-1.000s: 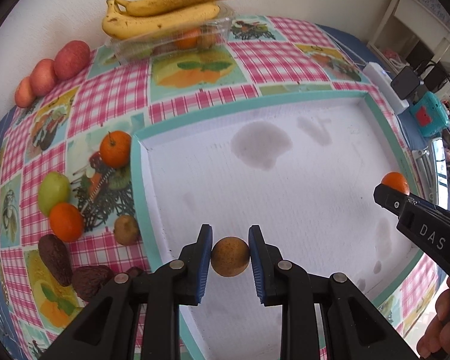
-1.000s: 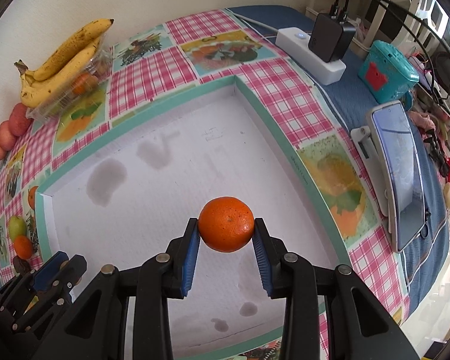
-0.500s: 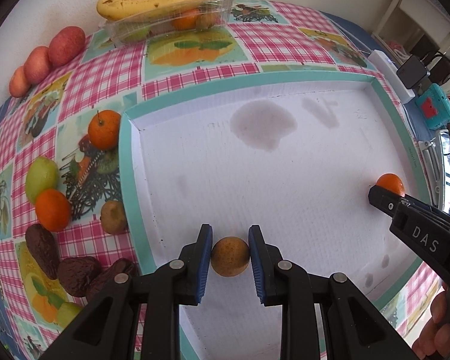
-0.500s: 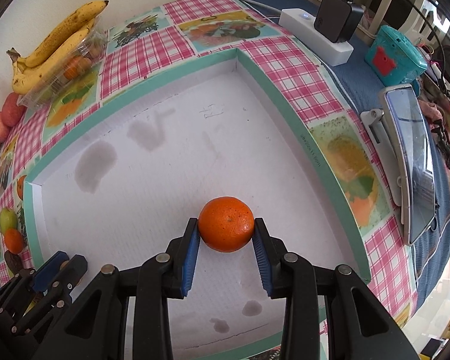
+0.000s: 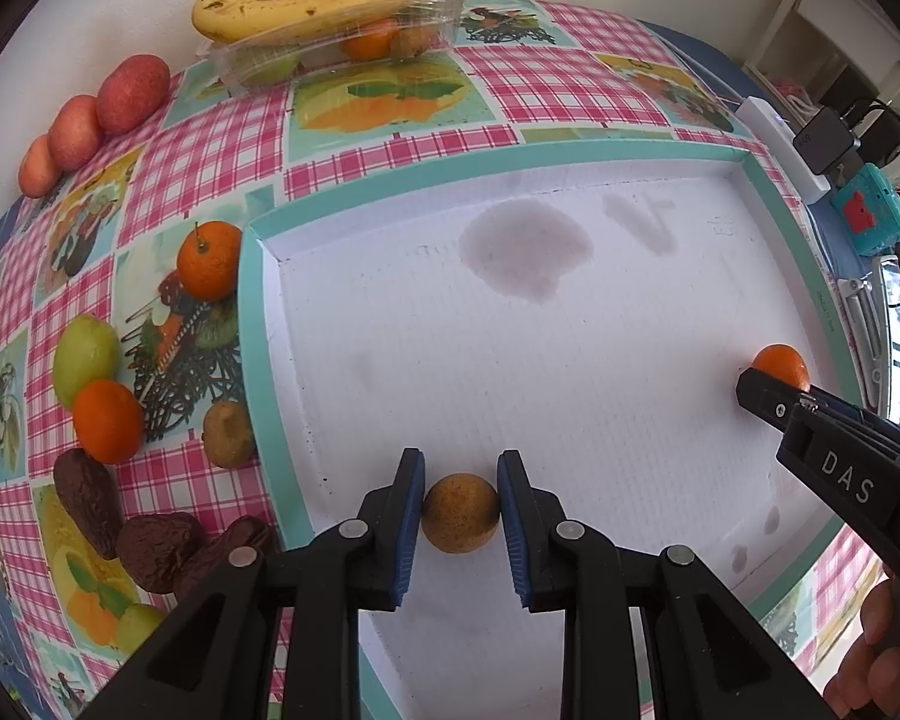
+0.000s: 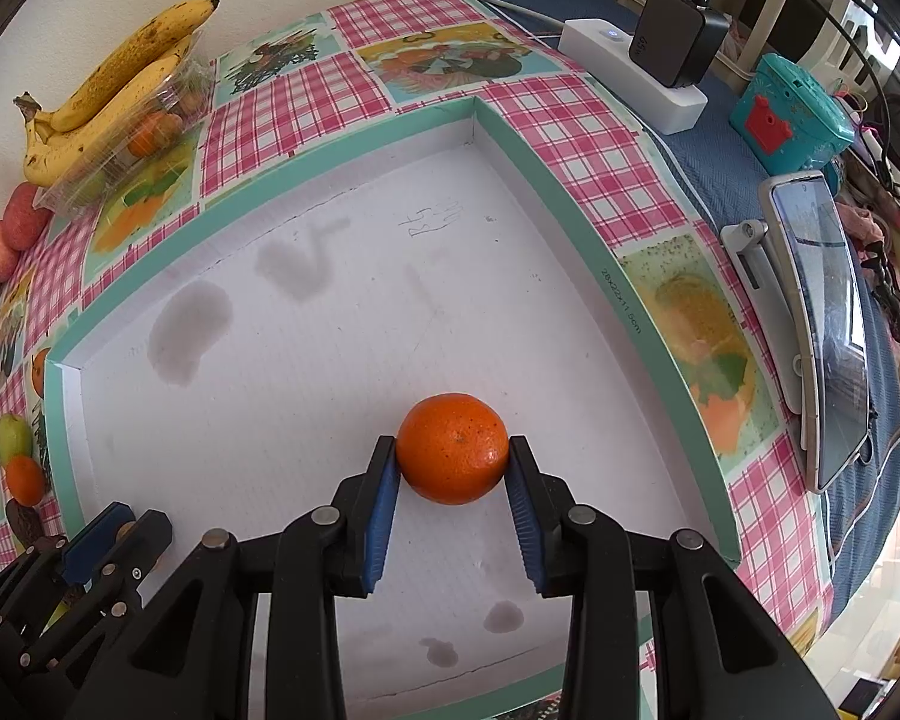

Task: Organize fruits
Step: 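Carry the orange into the white tray and open the right tool, then lower the small brown round fruit into the tray and open the left tool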

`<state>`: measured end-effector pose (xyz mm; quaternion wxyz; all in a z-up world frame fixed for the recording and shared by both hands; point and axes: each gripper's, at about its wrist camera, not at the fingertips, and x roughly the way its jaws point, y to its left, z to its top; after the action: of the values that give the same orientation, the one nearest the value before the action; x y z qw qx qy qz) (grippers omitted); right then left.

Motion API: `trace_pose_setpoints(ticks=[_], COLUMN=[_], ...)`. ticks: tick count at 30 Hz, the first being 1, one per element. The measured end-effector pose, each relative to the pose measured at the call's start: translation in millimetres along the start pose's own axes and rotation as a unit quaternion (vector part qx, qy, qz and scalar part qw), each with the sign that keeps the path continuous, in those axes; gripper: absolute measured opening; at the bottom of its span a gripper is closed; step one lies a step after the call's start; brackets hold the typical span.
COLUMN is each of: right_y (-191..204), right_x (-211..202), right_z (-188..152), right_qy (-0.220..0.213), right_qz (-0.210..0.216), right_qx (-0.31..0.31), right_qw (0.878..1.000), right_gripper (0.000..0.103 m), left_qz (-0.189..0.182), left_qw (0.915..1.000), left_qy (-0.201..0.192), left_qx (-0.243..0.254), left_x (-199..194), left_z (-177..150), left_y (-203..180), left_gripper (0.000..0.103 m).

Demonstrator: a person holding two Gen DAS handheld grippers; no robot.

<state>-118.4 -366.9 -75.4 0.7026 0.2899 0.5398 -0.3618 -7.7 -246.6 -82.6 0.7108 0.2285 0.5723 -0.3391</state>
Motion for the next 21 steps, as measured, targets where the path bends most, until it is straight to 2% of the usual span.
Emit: trace_pose_setpoints(ticks=[8, 10, 11, 14, 17, 18, 21], right_y=[2, 3, 4, 4, 4, 3, 1], right_x=[-2, -3, -3, -4, -6, -8, -13], right_z=[-1, -1, -1, 0, 0, 1, 2], right_qy=[0.002, 0.001, 0.002, 0.002, 0.000, -0.003, -0.010], right_qz=[0.000, -0.001, 0.000, 0.000, -0.002, -0.003, -0.001], right_qx=[-0.006, -0.009, -0.009, -0.011, -0.012, -0.012, -0.013], right_qw=[1.000, 1.000, 1.000, 1.000, 1.000, 1.000, 1.000], right_gripper=[0.040, 0.050, 0.059, 0.060, 0.076, 0.078, 0.079], left_qz=[0.004, 0.004, 0.004, 0.005, 0.004, 0.004, 0.007], left_qw=[1.0000, 1.0000, 1.0000, 1.0000, 0.9999, 0.9999, 0.9999], left_qy=[0.001, 0.001, 0.001, -0.002, -0.005, -0.007, -0.010], left_qx=[-0.003, -0.003, -0.004, -0.007, -0.008, -0.009, -0.012], left_x=[-1, -1, -1, -3, -8, -10, -16], left_z=[0, 0, 0, 0, 0, 1, 2], left_y=[0, 0, 0, 1, 2, 3, 4], left_gripper=[0.027, 0.027, 0.027, 0.028, 0.029, 0.029, 0.041])
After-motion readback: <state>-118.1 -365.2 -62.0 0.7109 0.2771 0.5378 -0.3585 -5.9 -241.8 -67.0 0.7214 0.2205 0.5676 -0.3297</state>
